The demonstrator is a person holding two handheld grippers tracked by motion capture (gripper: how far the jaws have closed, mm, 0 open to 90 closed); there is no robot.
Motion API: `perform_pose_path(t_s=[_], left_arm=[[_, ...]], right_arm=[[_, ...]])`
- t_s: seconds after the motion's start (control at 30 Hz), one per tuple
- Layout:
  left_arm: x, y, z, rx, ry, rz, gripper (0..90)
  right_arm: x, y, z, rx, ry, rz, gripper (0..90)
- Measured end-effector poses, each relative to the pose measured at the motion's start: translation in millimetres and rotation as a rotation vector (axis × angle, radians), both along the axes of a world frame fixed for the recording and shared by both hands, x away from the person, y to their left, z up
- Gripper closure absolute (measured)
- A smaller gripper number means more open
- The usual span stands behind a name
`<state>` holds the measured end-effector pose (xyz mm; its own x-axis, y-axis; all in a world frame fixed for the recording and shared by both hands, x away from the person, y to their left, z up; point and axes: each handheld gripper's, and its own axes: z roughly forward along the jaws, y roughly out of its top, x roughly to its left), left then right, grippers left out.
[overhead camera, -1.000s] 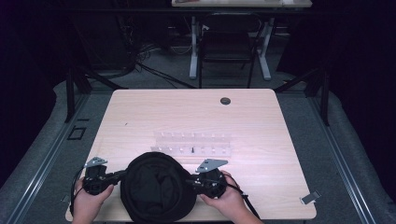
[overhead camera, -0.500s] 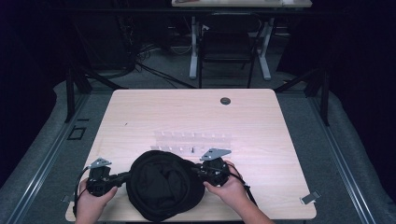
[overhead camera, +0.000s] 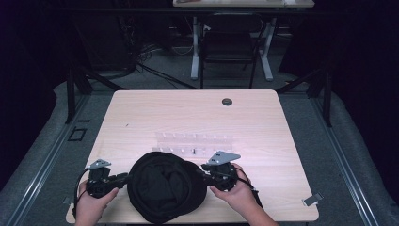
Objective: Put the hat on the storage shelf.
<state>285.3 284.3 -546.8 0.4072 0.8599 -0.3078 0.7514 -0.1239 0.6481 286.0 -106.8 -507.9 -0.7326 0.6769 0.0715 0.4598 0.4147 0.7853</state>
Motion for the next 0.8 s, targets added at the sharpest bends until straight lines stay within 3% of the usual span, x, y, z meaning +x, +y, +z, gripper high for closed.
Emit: perform_pose_path(t_s=[0.13, 0.33, 0.47, 0.53, 0.8], left_arm=[[4.6, 3.5, 2.7, -0.04, 0.033, 0.019, 63.1], [12.4, 4.2, 5.7, -0.041, 0.106, 0.023, 60.4], [20.3, 6.4, 6.4, -0.051, 0.19, 0.026, 57.7], [24.8, 6.7, 7.6, -0.041, 0.234, 0.021, 57.0], [37.0, 1.3, 11.3, 0.009, 0.319, -0.014, 62.5]], right_arm=[[-9.1, -8.3, 4.8, -0.015, -0.016, 0.009, 70.7], [-21.8, -24.0, 8.9, -0.031, -0.048, 0.0, 69.8], [-27.1, -33.9, 8.6, -0.036, -0.057, -0.015, 69.1], [-28.1, -38.4, 7.5, -0.038, -0.056, -0.022, 68.9], [-29.3, -47.5, 1.7, -0.023, -0.05, -0.043, 68.7]])
